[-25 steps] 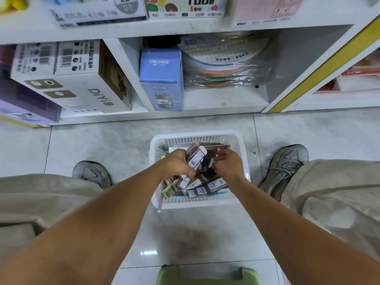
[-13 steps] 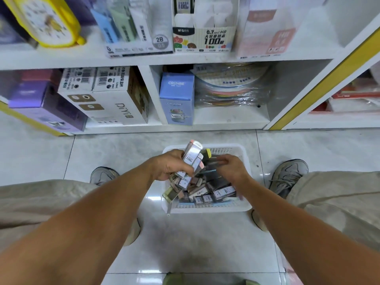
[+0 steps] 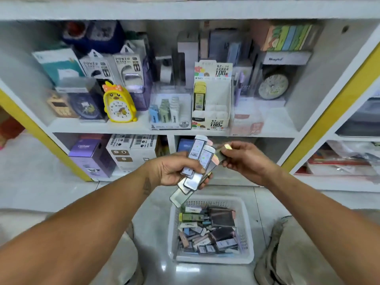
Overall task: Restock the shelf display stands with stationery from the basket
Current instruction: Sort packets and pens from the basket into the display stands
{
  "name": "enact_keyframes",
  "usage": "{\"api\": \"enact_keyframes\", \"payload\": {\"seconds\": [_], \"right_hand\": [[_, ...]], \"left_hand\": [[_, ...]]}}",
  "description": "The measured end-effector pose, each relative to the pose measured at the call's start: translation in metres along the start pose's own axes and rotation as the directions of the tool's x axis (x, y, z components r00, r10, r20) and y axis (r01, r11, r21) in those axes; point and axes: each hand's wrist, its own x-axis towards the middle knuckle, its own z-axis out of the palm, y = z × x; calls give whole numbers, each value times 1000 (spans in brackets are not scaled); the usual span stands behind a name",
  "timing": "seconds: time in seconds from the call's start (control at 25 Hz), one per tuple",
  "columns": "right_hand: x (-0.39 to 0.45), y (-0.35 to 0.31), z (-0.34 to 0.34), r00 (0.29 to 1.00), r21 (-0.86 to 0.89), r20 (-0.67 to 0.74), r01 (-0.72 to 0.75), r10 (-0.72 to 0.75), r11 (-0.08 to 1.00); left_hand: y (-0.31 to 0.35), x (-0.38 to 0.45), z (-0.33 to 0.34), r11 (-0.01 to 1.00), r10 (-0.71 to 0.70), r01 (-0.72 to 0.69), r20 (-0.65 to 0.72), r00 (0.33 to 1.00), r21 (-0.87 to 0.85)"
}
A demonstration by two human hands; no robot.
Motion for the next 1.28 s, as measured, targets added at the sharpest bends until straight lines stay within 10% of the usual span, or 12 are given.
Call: {"api": "enact_keyframes", "payload": {"seconds": [0.44,0.96,1.28], "right_hand": [[10,-158,21,918,-261,-144,325,-370,909],[50,-162,20,918,-410,120,394,-379,823],[40,-172,22,886,-267,350,405,-304,874]], "left_hand": [[100,-42,39,948,274,-290,-128,953,-132],[108,-15,10,787,190,-446,-519,833,-427],[104,-17,11,858,115,-316,-448,886,-404]]}}
